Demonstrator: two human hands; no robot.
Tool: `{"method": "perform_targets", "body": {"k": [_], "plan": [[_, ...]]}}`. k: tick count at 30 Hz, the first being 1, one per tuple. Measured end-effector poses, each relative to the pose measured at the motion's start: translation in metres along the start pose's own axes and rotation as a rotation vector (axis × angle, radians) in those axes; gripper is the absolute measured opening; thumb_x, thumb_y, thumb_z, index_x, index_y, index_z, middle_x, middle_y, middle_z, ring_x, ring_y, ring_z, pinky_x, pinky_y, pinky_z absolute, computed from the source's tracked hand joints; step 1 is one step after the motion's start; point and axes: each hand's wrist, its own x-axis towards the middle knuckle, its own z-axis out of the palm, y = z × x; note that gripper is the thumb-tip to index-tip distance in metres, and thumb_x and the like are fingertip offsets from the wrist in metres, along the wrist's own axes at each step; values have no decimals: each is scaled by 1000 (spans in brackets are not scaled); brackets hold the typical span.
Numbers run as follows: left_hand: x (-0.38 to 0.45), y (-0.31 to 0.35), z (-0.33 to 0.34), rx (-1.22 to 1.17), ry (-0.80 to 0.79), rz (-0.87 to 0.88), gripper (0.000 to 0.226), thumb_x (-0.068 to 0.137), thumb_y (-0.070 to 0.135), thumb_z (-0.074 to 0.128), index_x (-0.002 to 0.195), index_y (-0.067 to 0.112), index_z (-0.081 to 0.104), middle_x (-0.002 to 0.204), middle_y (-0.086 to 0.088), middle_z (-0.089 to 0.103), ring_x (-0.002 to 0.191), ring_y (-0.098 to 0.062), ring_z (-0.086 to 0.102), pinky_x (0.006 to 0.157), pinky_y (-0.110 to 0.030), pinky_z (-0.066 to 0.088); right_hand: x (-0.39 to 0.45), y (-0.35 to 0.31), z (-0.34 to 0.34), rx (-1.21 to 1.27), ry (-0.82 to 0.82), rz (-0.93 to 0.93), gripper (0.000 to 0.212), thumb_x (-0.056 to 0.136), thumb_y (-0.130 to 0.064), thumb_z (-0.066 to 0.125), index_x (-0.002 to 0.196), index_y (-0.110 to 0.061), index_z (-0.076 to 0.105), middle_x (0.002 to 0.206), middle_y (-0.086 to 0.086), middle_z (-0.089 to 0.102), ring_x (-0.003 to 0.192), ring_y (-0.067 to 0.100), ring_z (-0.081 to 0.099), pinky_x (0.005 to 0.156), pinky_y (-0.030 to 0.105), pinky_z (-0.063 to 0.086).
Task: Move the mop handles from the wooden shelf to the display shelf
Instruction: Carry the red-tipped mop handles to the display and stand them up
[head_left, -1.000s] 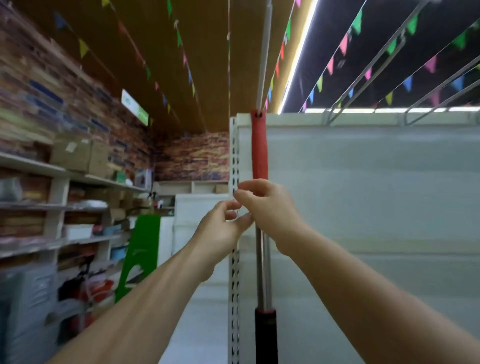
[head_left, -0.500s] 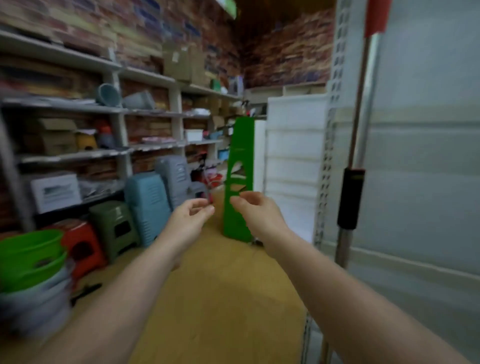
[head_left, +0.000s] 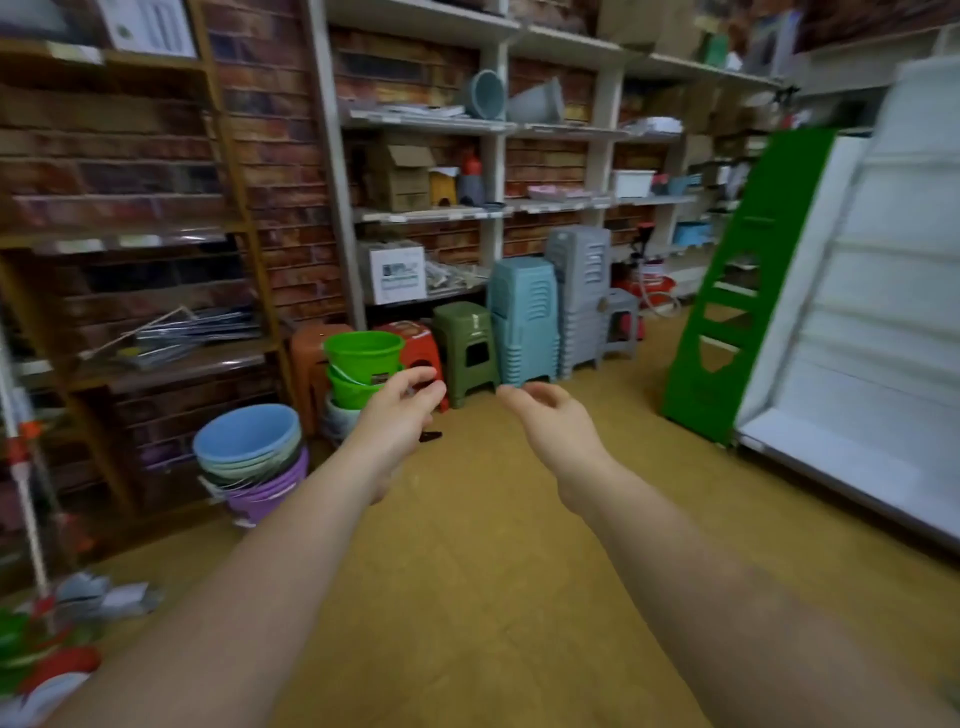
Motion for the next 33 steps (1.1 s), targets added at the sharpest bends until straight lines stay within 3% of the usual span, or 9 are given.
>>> {"method": "perform_targets", "body": {"k": [3,11,15,19,21,26,29,33], "plan": [[36,-21,-46,-18,69,-44,21,94,31,50,114,30,52,107,0,56,97,-18,56,87,-36,44,24,0,61,12,-75,3,48,84,-41,60,126,-18,52,128,1,55,109,16,49,92,28,37],[106,-67,-158,4,259,-168,31,95,28,49,125,22,52,103,-4,55,93,-20,53,72,-29,42,83,-11,199,39,-253,14,51,84,-38,61,129,-16,51,132,4,54,120,20,49,99,31,38],[114,-80,-207,28,351,-223,35,94,31,49,128,25,49,112,-3,55,98,-19,56,89,-33,43,99,-22,248,56,-337,6,51,87,-35,59,131,-11,48,135,6,51,122,21,48,99,30,36],[117,-85,-252,50,461,-242,37,94,34,48,130,25,47,115,-1,53,99,-19,54,89,-35,43,111,-30,299,88,-435,-8,49,89,-34,57,131,-12,48,137,5,50,122,20,47,98,29,35],[120,-85,-268,50,513,-247,37,95,33,47,131,24,45,117,-1,50,99,-18,52,86,-33,41,116,-30,323,90,-486,-3,49,89,-35,56,132,-13,50,138,4,49,124,20,46,103,33,36],[137,-88,-297,45,642,-245,38,95,31,47,132,22,46,123,-3,50,101,-18,52,95,-35,43,142,-33,370,109,-609,2,49,88,-37,57,130,-13,51,134,4,53,121,22,49,93,30,38],[155,-90,-306,60,711,-240,39,96,33,46,134,23,44,118,-1,50,109,-21,53,91,-34,41,168,-41,390,112,-691,-19,47,89,-36,56,131,-14,51,134,2,52,122,21,48,91,28,36],[179,-90,-312,88,764,-266,39,97,35,43,134,25,43,133,-3,50,121,-24,50,98,-38,40,203,-55,407,128,-764,-27,48,90,-38,54,133,-17,49,136,3,50,123,22,46,90,29,35]]}}
